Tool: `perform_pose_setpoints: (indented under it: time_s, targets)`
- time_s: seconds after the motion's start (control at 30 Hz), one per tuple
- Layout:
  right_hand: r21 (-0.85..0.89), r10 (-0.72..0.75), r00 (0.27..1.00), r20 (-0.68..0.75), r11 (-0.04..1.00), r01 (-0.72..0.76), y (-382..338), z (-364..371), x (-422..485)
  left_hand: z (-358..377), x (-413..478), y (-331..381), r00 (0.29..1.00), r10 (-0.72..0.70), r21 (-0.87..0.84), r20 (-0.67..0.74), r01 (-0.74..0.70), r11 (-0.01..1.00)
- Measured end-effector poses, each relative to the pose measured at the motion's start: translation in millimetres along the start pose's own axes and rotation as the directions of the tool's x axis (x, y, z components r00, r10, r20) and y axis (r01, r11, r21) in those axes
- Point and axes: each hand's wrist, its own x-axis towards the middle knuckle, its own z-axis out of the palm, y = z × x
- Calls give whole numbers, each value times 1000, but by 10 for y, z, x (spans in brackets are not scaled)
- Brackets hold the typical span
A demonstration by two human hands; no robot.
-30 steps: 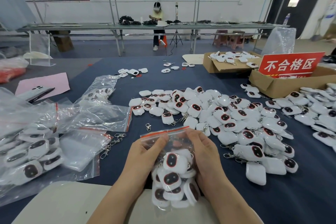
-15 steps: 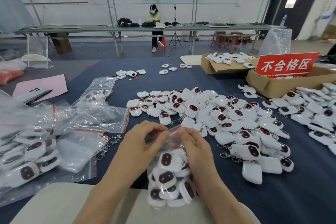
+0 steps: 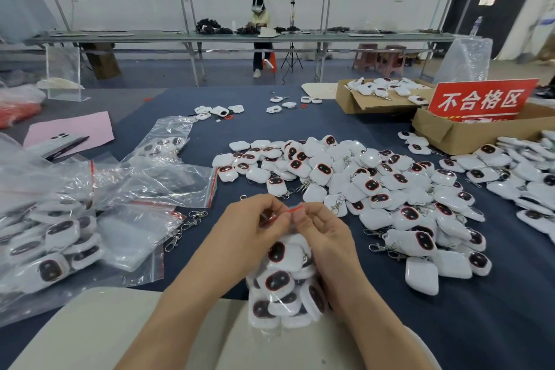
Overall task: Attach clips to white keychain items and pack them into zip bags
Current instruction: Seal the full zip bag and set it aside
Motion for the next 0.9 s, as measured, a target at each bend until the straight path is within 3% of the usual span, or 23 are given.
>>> perform_pose_setpoints:
  time_s: [0.17, 0.3, 0.47, 0.63, 0.9]
  targets:
    - [-10, 1, 996, -85, 1000, -2, -20, -5, -20, 87, -17, -1, 1000, 11, 16, -5, -11, 1000]
    - [97, 42, 986, -163, 995, -26, -45, -20, -14, 45, -21, -1, 999, 24, 74, 43, -27, 997]
    - [154, 72, 994, -87, 986, -58, -75, -52, -21, -6, -30, 13, 998, 53, 104, 21, -55, 993]
    - [64, 88, 996, 14, 994, -89, -100, -39, -35, 27, -26, -16, 997, 70, 32, -29, -69, 997]
    - [38, 82, 990, -115, 996, -78, -97, 7, -30, -8, -13, -114, 993, 111, 46, 26, -112, 993]
